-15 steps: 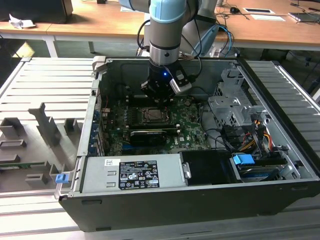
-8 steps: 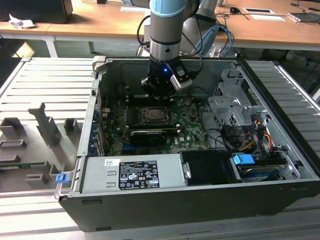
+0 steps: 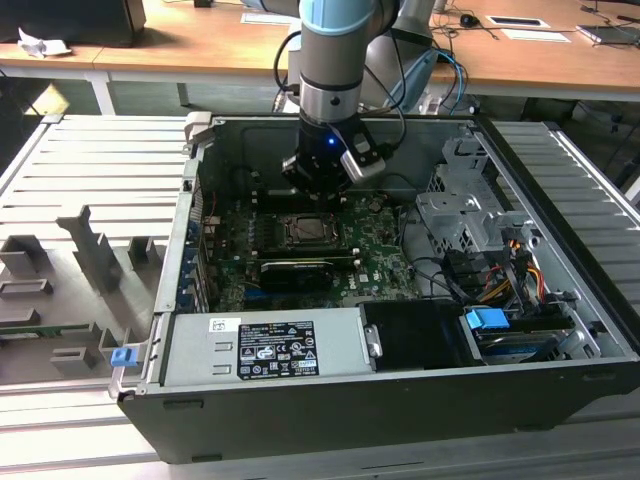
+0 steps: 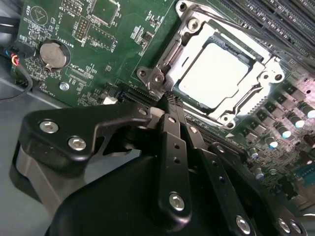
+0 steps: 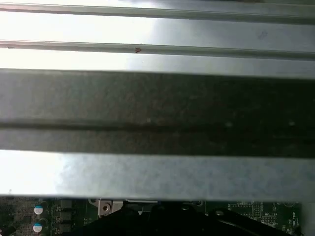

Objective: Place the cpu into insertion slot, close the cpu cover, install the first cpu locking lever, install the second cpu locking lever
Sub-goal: 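Install the first cpu locking lever, then install the second cpu locking lever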

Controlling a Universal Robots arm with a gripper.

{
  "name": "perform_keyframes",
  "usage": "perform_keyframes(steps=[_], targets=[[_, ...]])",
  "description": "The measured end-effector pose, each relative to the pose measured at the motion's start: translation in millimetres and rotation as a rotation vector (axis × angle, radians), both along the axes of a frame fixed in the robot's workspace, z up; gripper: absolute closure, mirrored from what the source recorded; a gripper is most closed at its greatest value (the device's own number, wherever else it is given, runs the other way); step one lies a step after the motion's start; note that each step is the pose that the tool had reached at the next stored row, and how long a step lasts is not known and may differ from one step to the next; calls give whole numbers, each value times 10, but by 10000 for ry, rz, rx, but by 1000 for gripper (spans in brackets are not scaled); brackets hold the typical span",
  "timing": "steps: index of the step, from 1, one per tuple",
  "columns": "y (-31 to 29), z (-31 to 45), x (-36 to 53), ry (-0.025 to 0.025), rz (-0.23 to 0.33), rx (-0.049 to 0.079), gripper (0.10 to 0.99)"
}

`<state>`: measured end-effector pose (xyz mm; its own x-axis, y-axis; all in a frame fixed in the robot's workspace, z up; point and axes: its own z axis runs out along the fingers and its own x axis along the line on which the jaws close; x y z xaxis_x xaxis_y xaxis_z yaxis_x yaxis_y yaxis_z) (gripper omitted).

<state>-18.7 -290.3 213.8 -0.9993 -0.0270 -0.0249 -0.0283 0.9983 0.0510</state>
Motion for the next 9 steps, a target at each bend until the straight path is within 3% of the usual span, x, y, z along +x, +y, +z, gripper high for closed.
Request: perform_keyframes(steps=[9], targets=[[-41,0,0,0,-1,0,980]])
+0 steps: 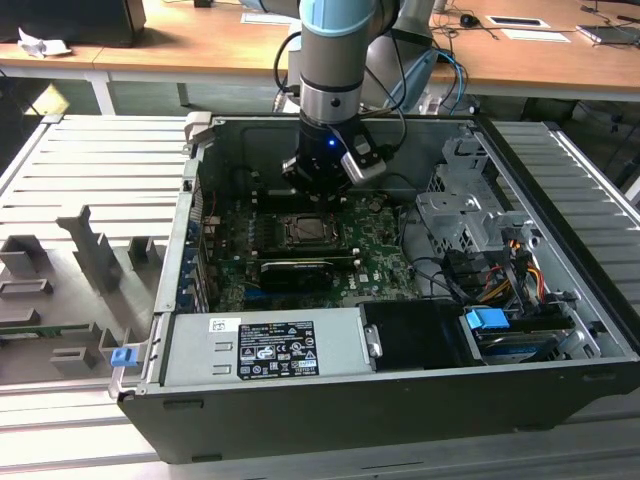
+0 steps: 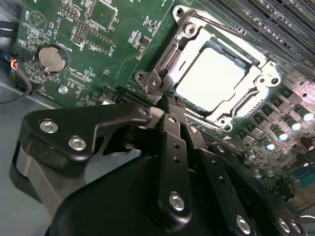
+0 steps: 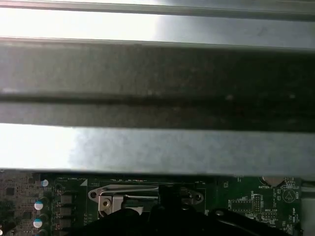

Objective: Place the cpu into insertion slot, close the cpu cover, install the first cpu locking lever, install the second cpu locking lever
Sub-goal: 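Install the second cpu locking lever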

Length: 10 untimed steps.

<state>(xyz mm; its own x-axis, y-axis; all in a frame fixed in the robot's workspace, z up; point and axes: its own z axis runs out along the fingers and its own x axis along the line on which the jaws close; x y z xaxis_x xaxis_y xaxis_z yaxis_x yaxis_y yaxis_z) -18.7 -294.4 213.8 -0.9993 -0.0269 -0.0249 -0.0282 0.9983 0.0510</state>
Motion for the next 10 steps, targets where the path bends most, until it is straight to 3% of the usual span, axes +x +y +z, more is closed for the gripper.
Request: perform_keyframes(steps=[2,8,10], targets=[[-31,-1,-1,0,-1,-3,980],[-36,16,-2,1,2,-8,980],[-35,147,-3,0,2,9,980]])
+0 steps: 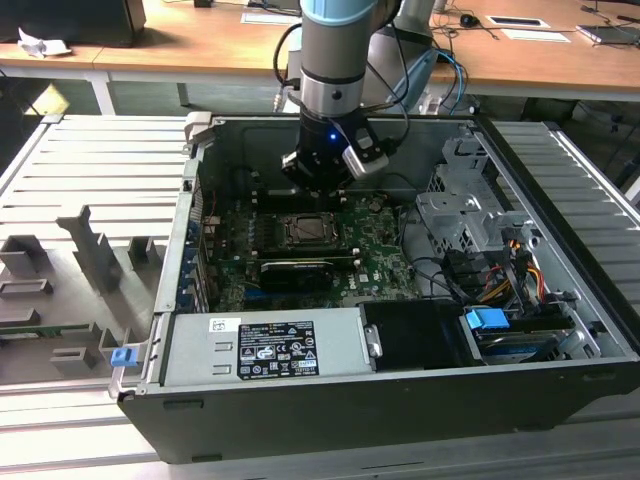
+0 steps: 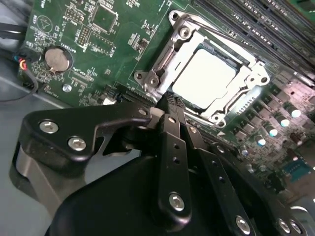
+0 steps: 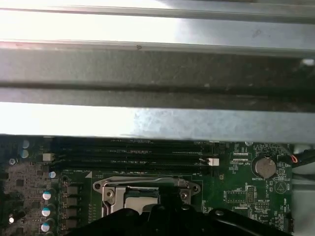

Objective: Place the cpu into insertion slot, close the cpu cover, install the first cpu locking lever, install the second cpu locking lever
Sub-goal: 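Install the second cpu locking lever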

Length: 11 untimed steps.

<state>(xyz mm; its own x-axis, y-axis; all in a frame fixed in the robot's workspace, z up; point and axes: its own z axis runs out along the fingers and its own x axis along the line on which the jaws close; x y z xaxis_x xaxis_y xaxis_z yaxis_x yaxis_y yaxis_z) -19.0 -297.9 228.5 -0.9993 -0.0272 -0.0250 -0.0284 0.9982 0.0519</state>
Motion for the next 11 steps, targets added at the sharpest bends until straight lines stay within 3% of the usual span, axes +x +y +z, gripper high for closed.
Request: perform_keyframes(steps=[5,11], targets=[[-9,49,-1,-1,-2,2,980],[-87,49,-1,0,-2,5,980]])
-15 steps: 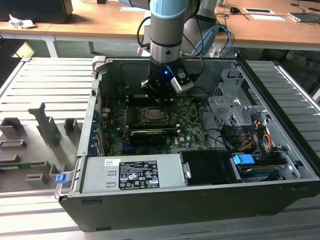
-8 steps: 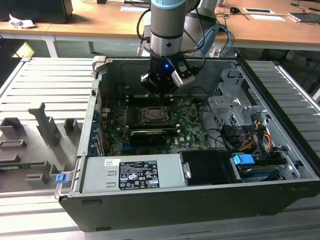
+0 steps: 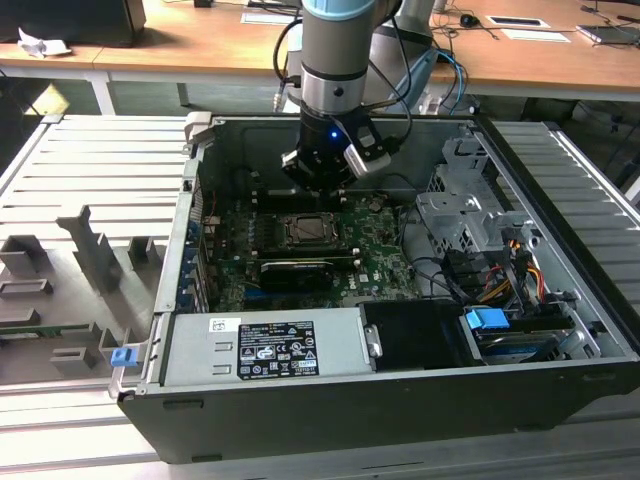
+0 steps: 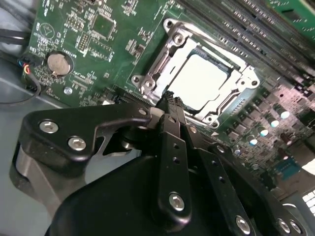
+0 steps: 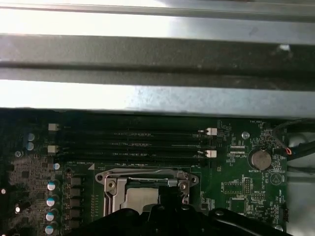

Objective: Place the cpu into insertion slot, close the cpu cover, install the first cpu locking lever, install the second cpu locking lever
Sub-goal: 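Install the second cpu locking lever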

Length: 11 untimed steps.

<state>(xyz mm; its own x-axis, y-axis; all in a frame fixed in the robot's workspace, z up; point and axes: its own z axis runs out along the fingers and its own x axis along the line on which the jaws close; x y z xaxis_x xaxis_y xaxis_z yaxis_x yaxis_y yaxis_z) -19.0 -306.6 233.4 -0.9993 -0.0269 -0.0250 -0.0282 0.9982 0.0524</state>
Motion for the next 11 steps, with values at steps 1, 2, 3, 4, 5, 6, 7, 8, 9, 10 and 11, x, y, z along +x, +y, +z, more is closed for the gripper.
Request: perform_keyframes(steps=[1,2,3,4,5,6,7,8,9,10,11], targets=[[-13,0,0,0,1,-1,980],[-19,0,0,0,0,-1,980],[-24,0,0,-1,0,1,980],[-27,0,0,-1,0,0,980],[-29,0,0,-1,-1,0,980],[-31,0,0,0,0,0,980],[-32,1,0,1,0,-2,980],[-34,4,0,1,0,-3,980],[-34,24,0,0,-1,-1,980],[-34,47,0,0,0,-1,980],[-34,59,0,0,0,-2,980]])
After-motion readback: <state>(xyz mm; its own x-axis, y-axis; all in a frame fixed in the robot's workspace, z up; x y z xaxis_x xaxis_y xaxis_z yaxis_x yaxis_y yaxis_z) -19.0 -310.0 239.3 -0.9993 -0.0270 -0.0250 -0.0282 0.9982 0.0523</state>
